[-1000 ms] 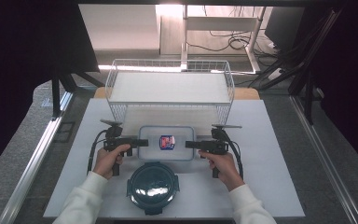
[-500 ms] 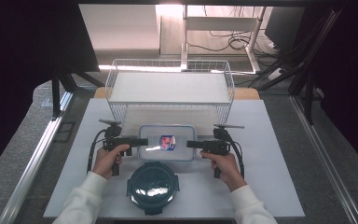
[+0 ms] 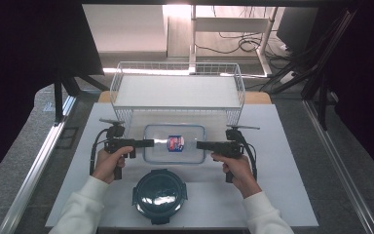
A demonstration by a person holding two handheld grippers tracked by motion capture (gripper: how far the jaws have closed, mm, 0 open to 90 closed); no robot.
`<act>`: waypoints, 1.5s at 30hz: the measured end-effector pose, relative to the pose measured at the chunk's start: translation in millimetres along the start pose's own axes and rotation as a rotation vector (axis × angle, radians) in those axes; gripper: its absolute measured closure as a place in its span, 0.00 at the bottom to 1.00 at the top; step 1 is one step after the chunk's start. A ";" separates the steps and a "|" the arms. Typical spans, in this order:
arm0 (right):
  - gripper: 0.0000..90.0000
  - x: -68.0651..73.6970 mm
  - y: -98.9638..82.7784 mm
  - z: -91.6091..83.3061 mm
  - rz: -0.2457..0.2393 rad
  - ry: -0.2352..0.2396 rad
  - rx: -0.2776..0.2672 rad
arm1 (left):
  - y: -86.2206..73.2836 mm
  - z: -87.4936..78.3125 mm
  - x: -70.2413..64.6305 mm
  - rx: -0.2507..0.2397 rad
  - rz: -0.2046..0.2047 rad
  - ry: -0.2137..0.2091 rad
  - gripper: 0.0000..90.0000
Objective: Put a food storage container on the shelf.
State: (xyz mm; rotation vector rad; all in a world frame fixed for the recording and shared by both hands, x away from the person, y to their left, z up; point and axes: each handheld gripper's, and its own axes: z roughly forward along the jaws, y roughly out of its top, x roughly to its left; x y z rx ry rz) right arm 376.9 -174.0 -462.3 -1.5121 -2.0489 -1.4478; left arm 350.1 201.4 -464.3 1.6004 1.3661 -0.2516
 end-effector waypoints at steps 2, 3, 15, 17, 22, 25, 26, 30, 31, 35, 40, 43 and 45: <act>0.51 3.7 1.6 -2.9 -0.011 0.002 -0.009 | 0.6 -3.5 -4.3 -0.006 0.007 -0.003 0.52; 0.51 5.7 2.3 -4.5 -0.018 0.002 -0.009 | 0.9 -5.4 -6.3 -0.008 0.012 -0.003 0.52; 0.51 38.6 10.4 -29.7 -0.077 0.006 -0.046 | 5.9 -32.4 -38.5 -0.044 0.067 -0.015 0.52; 0.51 44.3 12.2 -33.7 -0.087 0.008 -0.056 | 7.0 -36.9 -43.4 -0.051 0.076 -0.015 0.52; 0.51 56.4 15.7 -41.4 -0.107 0.009 -0.068 | 9.7 -46.3 -52.4 -0.056 0.090 -0.022 0.52; 0.51 63.0 18.0 -45.7 -0.119 0.009 -0.073 | 11.8 -51.8 -58.6 -0.060 0.103 -0.023 0.52; 0.51 64.8 19.1 -47.3 -0.124 0.011 -0.077 | 12.8 -53.5 -60.8 -0.061 0.109 -0.024 0.52; 0.51 72.5 24.3 -54.0 -0.137 0.013 -0.092 | 18.1 -59.0 -69.0 -0.071 0.123 -0.026 0.53; 0.51 74.3 25.8 -55.5 -0.141 0.013 -0.094 | 19.5 -60.1 -70.7 -0.072 0.126 -0.027 0.53; 0.51 81.6 32.1 -61.9 -0.156 0.008 -0.102 | 24.6 -63.5 -76.3 -0.078 0.133 -0.038 0.53; 0.51 88.1 40.6 -67.2 -0.170 0.006 -0.115 | 33.2 -67.1 -83.0 -0.082 0.150 -0.038 0.53; 0.51 90.4 45.4 -69.9 -0.174 0.008 -0.121 | 38.9 -68.9 -86.9 -0.083 0.164 -0.037 0.53; 0.51 91.2 48.6 -71.5 -0.179 0.011 -0.127 | 42.8 -69.6 -89.4 -0.086 0.169 -0.037 0.53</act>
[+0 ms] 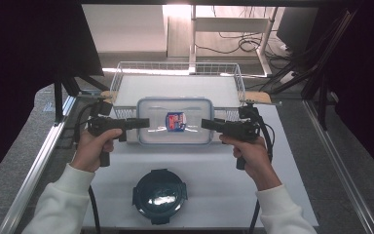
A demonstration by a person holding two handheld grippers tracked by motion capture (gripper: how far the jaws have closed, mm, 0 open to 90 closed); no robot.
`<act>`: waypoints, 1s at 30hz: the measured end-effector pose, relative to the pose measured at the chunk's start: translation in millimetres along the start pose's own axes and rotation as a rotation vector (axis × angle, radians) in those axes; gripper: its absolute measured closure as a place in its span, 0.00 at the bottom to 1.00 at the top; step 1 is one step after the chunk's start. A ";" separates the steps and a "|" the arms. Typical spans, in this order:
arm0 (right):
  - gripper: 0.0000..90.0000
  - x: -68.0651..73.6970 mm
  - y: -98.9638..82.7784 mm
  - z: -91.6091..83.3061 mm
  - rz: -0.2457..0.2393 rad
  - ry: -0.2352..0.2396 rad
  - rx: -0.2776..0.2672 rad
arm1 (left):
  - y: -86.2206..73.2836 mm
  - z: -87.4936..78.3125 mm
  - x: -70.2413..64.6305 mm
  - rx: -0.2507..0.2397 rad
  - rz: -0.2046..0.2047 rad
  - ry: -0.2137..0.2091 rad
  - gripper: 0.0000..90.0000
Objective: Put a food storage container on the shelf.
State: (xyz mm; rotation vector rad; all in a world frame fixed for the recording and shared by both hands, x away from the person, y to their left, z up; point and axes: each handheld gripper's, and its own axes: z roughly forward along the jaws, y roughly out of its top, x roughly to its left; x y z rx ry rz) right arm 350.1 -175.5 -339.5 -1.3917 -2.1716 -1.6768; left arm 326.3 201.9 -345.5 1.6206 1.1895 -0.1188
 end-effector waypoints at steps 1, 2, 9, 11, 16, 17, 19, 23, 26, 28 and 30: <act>0.51 0.3 1.8 -0.8 0.002 0.001 -0.001 | 2.2 0.0 -0.8 -0.001 0.003 0.001 0.53; 0.51 0.7 3.7 -1.2 0.002 -0.001 -0.008 | 4.6 0.3 -1.7 -0.003 0.003 0.000 0.53; 0.51 1.9 17.5 -5.1 -0.012 -0.002 -0.022 | 18.4 -0.6 -6.3 -0.003 0.016 -0.003 0.53; 0.51 2.1 20.8 -5.2 -0.010 0.001 -0.021 | 21.6 -1.2 -7.3 -0.004 0.021 0.000 0.53; 0.51 1.8 26.6 -3.7 -0.007 0.009 -0.025 | 29.9 -3.0 -9.0 -0.003 0.029 0.010 0.53; 0.51 1.6 27.8 -3.4 -0.008 0.010 -0.026 | 31.5 -3.4 -9.6 -0.006 0.030 0.012 0.53; 0.51 2.0 31.1 -3.2 -0.007 0.013 -0.029 | 35.1 -4.1 -10.2 -0.006 0.036 0.011 0.53; 0.51 3.6 39.8 -3.8 -0.019 0.010 -0.031 | 42.3 -4.7 -9.9 -0.010 0.039 0.001 0.53; 0.51 5.3 46.0 -4.3 -0.029 0.006 -0.034 | 46.6 -4.5 -8.3 -0.014 0.039 -0.010 0.53; 0.52 5.3 49.7 -4.2 -0.033 0.005 -0.033 | 49.8 -3.8 -6.6 -0.014 0.037 -0.015 0.53; 0.52 4.7 53.2 -3.7 -0.033 0.004 -0.033 | 53.4 -3.3 -5.7 -0.015 0.035 -0.016 0.53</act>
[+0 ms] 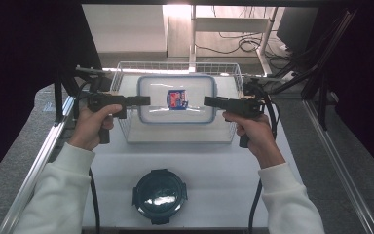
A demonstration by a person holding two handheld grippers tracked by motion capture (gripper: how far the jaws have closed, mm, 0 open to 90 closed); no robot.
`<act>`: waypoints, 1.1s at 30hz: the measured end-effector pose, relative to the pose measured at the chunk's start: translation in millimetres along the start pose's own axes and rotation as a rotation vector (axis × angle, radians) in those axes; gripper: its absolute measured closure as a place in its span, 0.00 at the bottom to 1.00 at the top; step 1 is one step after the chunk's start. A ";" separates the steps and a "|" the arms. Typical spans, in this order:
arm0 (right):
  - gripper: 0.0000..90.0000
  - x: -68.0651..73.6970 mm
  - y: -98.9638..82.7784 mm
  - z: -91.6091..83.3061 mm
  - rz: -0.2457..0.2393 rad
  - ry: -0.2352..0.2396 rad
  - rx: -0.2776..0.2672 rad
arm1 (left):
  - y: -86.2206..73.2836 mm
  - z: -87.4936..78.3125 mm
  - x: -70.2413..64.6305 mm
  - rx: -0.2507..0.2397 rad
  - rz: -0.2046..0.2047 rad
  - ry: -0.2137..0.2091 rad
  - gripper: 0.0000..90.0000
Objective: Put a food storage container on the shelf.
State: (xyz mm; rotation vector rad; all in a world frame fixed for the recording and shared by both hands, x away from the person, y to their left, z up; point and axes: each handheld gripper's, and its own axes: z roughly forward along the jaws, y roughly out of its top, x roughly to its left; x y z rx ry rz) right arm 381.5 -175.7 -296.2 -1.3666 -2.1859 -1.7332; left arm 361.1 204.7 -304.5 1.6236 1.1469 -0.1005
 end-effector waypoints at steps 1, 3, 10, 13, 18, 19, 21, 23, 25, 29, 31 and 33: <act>0.52 -0.5 1.8 0.4 0.000 0.000 0.000 | 1.8 0.3 0.4 0.000 0.000 0.000 0.53; 0.52 -1.9 5.5 1.7 -0.002 0.002 -0.002 | 5.4 1.2 1.8 -0.003 0.001 0.001 0.53; 0.52 -11.0 18.1 11.5 0.001 -0.004 -0.004 | 18.7 9.3 13.7 0.001 -0.020 -0.006 0.53; 0.52 -14.1 24.3 14.4 -0.001 -0.008 -0.007 | 26.6 11.8 16.6 0.006 -0.022 -0.007 0.53; 0.52 -18.9 34.7 19.3 0.005 -0.010 -0.012 | 40.7 15.6 22.4 0.017 -0.024 -0.007 0.53; 0.52 -20.1 36.9 20.8 0.008 -0.011 -0.011 | 42.8 16.6 23.6 0.019 -0.025 -0.006 0.53; 0.52 -23.1 41.1 23.6 0.008 -0.011 -0.011 | 46.4 18.9 26.0 0.029 -0.013 0.004 0.53; 0.52 -25.7 44.2 27.1 0.011 -0.014 -0.009 | 49.7 21.6 30.2 0.037 -0.024 0.003 0.52; 0.52 -28.6 46.8 30.4 0.017 -0.016 -0.004 | 52.6 24.6 33.9 0.042 -0.034 0.004 0.52; 0.52 -38.2 50.1 37.9 0.039 -0.016 -0.007 | 55.9 30.8 40.7 0.046 -0.050 0.011 0.52; 0.52 -42.6 50.6 41.4 0.055 -0.017 -0.004 | 56.2 34.4 45.9 0.052 -0.060 0.010 0.52; 0.52 -47.1 50.5 45.2 0.068 -0.019 0.006 | 55.5 37.4 49.6 0.053 -0.071 0.015 0.52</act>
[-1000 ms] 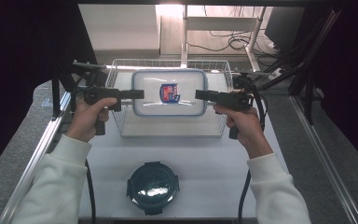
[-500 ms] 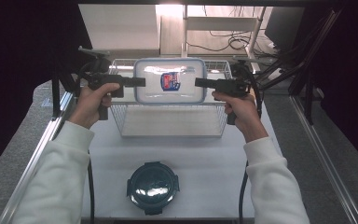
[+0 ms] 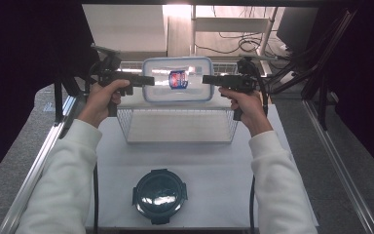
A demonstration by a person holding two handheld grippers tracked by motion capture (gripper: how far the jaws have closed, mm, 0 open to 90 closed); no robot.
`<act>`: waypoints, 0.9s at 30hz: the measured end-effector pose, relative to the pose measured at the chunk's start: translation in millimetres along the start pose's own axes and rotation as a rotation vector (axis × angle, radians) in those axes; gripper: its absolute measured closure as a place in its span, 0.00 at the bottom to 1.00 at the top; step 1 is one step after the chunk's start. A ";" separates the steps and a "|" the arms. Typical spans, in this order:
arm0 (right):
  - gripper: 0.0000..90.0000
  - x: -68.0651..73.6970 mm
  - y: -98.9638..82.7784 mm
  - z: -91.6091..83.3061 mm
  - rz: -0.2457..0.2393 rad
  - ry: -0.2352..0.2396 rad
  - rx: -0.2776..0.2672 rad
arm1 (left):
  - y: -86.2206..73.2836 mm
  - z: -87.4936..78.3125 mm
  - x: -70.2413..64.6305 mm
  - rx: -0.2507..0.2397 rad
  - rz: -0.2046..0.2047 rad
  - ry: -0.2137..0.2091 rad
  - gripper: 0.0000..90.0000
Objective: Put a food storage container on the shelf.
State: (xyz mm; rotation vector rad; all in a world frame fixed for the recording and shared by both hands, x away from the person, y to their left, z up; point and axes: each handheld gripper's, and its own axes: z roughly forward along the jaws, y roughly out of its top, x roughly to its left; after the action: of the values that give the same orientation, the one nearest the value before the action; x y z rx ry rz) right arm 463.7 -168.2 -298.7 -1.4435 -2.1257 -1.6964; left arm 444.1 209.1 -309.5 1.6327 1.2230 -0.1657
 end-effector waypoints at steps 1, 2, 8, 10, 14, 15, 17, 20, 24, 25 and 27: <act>0.52 -2.1 0.0 1.7 0.009 -0.001 0.006 | 0.3 0.5 1.2 -0.007 -0.008 -0.003 0.52; 0.52 -4.2 0.2 2.8 0.024 0.003 0.004 | 0.8 0.9 2.1 -0.010 -0.010 -0.005 0.53; 0.50 -12.4 4.2 8.5 0.071 0.007 0.016 | 5.5 3.9 7.6 -0.016 -0.039 -0.015 0.54; 0.49 -13.1 6.5 10.7 0.082 -0.003 0.026 | 7.1 5.2 9.8 -0.017 -0.054 -0.017 0.54; 0.48 -15.6 11.7 15.2 0.122 -0.015 0.042 | 9.4 8.4 14.9 -0.027 -0.098 -0.027 0.53; 0.48 -16.2 13.2 16.3 0.131 -0.018 0.047 | 10.0 9.0 16.3 -0.027 -0.108 -0.030 0.53; 0.47 -17.2 16.2 18.7 0.157 -0.025 0.057 | 11.5 10.5 19.5 -0.028 -0.131 -0.037 0.53; 0.46 -18.3 19.6 22.6 0.185 -0.043 0.070 | 13.9 13.2 23.7 -0.029 -0.166 -0.044 0.52; 0.44 -19.9 21.7 27.4 0.215 -0.060 0.073 | 15.3 17.0 29.8 -0.036 -0.204 -0.057 0.51; 0.44 -20.9 22.2 28.3 0.226 -0.062 0.072 | 15.5 17.7 30.6 -0.034 -0.209 -0.055 0.50; 0.43 -22.5 22.4 30.0 0.240 -0.068 0.069 | 15.8 19.4 31.7 -0.037 -0.214 -0.055 0.49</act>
State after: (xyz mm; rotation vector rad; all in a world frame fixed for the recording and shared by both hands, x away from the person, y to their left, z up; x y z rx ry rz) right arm 505.7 -159.3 -306.6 -1.6806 -1.9274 -1.4949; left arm 479.6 214.7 -328.0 1.4543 1.3490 -0.3176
